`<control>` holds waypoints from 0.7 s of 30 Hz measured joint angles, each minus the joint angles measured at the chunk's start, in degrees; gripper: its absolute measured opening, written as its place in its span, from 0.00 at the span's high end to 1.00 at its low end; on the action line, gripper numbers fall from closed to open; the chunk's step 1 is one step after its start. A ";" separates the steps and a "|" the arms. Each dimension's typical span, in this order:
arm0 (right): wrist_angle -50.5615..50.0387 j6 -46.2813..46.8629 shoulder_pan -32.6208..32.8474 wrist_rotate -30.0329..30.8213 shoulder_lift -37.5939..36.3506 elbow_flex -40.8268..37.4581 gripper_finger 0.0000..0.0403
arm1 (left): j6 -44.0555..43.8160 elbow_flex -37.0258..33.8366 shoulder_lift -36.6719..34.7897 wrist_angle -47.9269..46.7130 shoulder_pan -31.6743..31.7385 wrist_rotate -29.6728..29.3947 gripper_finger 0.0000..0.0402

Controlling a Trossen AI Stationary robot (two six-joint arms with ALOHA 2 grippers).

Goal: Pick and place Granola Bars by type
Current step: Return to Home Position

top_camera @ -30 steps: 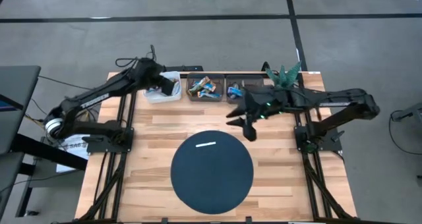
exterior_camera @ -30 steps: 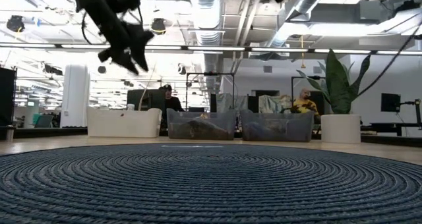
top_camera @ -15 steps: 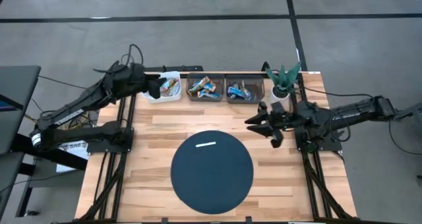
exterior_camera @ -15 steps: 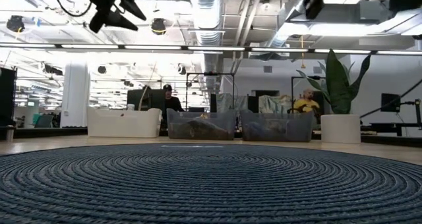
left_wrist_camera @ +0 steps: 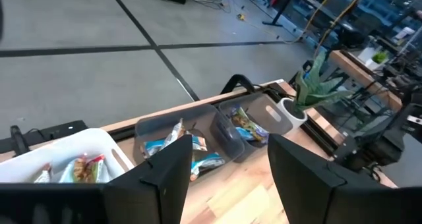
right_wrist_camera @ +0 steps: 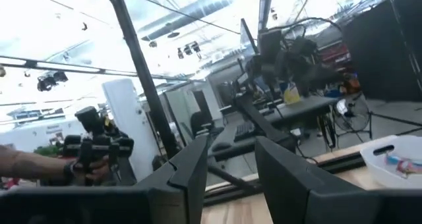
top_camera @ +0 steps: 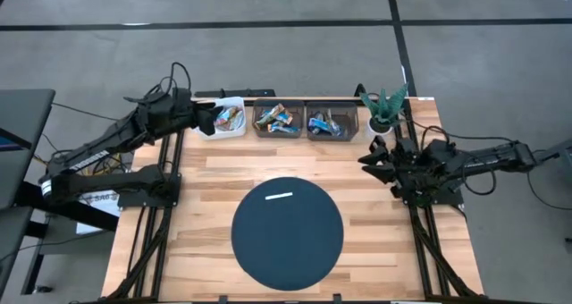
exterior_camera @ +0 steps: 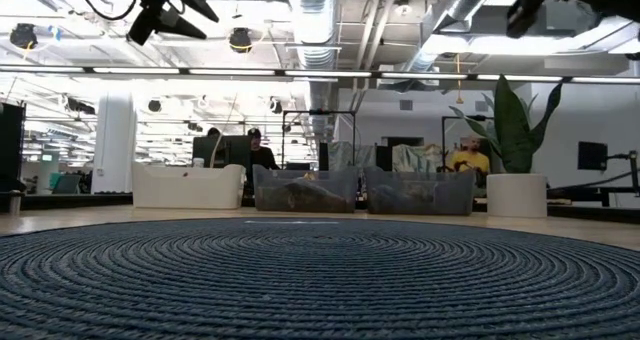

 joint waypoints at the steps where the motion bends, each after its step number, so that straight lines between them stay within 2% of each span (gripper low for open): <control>1: -0.46 0.04 0.01 0.00 -1.58 -0.80 0.70 | -0.13 0.00 0.16 -0.01 -0.23 -0.53 0.52; 6: -0.54 -0.87 0.02 -0.02 -7.24 -2.61 0.70 | -0.61 0.00 0.17 -0.08 -0.74 -1.25 0.52; 21: -1.13 -5.40 0.00 -1.49 -13.56 -11.07 0.70 | -2.56 0.00 0.17 -0.07 -0.74 -1.31 0.52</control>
